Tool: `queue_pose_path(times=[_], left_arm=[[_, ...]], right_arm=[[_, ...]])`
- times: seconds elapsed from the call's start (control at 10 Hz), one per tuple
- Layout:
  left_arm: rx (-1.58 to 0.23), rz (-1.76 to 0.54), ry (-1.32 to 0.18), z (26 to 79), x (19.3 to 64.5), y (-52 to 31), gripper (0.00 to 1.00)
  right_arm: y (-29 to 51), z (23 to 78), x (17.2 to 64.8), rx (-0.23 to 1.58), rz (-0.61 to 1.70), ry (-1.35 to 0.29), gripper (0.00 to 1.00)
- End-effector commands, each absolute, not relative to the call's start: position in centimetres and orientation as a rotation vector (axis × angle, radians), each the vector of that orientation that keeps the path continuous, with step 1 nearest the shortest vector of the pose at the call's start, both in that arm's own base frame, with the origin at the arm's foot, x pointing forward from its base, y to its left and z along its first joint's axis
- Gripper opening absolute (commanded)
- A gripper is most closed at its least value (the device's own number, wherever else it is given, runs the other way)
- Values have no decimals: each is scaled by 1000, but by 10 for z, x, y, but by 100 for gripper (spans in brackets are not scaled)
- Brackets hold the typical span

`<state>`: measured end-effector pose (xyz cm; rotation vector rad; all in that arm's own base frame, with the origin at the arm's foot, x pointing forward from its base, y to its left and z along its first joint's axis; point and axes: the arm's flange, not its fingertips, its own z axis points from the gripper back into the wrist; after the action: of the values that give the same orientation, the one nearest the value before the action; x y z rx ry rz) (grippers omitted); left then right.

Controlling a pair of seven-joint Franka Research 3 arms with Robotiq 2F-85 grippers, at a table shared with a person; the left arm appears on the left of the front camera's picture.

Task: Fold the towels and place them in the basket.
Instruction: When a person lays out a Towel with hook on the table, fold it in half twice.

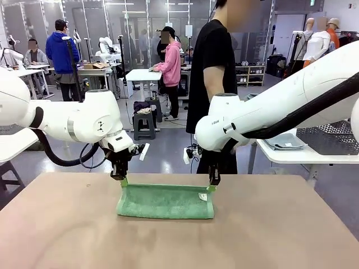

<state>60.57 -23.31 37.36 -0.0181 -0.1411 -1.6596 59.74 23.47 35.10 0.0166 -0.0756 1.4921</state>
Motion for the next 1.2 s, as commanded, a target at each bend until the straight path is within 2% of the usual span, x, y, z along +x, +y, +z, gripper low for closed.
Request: queue_pose_path(times=[0.0, 0.1, 0.2, 0.3, 0.4, 0.5, 0.6, 0.7, 1.1], left_arm=[[-30, -1678, -108, 375, 617, -225, 4], [-28, -1671, -108, 373, 618, -226, 15], [-23, -1671, -119, 372, 617, -228, 23], [-5, -1661, -139, 370, 616, -229, 33], [14, -1654, -158, 369, 615, -231, 41], [16, -1647, -171, 370, 614, -232, 51], [-2, -1646, -181, 374, 609, -231, 59], [-40, -1652, -192, 385, 599, -229, 69], [-118, -1660, -309, 480, 515, -200, 69]], right_arm=[[229, 346, 604, -13, 1479, -61, 10], [228, 344, 604, -2, 1484, -76, 30], [226, 343, 605, -11, 1489, -87, 30], [225, 342, 606, -15, 1494, -93, 50], [224, 342, 606, -23, 1503, -103, 31], [223, 345, 607, -34, 1507, -110, 70], [224, 353, 604, -33, 1502, -124, 51], [225, 366, 597, -23, 1491, -143, 90], [245, 442, 524, -6, 1289, -209, 90]])
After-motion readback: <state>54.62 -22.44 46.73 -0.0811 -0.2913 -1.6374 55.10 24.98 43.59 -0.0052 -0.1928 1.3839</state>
